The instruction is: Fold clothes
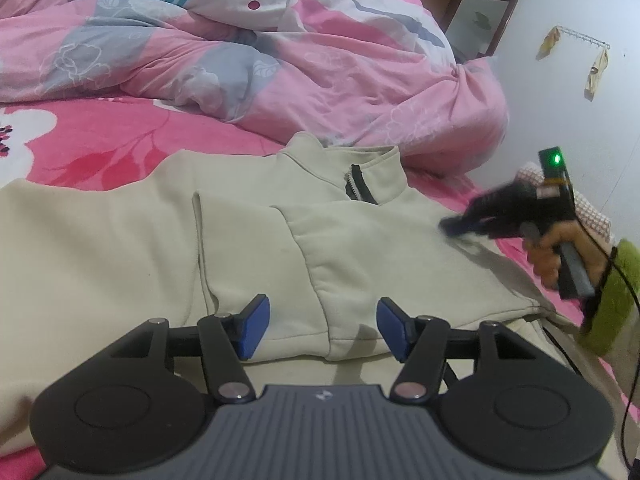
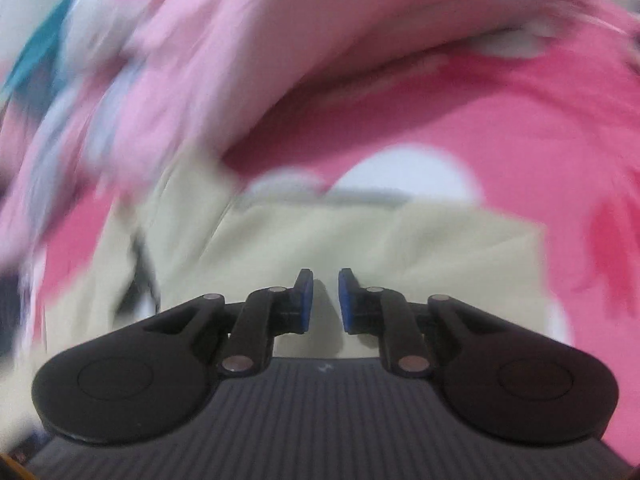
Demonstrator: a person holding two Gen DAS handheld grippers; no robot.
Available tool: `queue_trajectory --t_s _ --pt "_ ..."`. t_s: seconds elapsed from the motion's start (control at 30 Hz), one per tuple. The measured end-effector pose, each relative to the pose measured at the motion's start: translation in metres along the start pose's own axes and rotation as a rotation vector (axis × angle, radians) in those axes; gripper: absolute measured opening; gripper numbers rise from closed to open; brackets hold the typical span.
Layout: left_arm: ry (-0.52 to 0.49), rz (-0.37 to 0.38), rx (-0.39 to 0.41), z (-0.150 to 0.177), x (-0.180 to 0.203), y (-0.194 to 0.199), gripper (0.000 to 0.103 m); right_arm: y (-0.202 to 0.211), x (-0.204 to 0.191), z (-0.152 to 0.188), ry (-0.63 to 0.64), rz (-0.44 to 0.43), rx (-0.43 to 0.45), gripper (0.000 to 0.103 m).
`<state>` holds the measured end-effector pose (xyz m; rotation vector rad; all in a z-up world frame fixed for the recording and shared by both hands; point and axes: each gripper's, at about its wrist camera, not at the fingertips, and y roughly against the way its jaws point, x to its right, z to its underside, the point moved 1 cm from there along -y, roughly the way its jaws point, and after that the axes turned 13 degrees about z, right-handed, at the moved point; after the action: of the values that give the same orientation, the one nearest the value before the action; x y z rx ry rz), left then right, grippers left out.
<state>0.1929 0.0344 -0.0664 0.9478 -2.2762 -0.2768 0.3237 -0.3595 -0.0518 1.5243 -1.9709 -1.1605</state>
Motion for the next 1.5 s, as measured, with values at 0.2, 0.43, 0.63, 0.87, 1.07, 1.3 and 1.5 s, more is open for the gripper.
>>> queue_trajectory --t_s 0.2,0.43,0.63,0.87,1.07,1.3,1.5 --pt "-0.013 -0.014 -0.008 0.0 0.003 -0.001 0.061 0.043 0.038 0.024 -0.077 -0.132 -0.066 0.019" --pt "-0.007 -0.015 -0.007 0.0 0.001 -0.001 0.061 0.079 0.157 0.065 -0.415 0.047 -0.043 0.012" --pt "-0.018 -0.024 -0.009 0.0 0.002 -0.002 0.061 0.101 0.065 0.067 -0.22 -0.205 -0.036 0.016" --pt "0.004 -0.01 -0.006 -0.001 -0.001 0.0 0.061 0.07 0.034 0.125 -0.119 -0.236 -0.107 0.013" --pt "-0.004 -0.019 -0.005 0.0 0.001 0.0 0.061 0.121 0.072 0.14 -0.235 -0.226 -0.03 0.024" --pt "0.029 -0.08 0.051 -0.002 0.004 0.017 0.061 0.13 0.006 0.153 -0.206 -0.502 -0.001 0.027" --pt "0.07 -0.216 0.197 0.004 0.032 0.102 0.068 0.1 -0.073 0.158 -0.132 -0.629 -0.118 0.029"
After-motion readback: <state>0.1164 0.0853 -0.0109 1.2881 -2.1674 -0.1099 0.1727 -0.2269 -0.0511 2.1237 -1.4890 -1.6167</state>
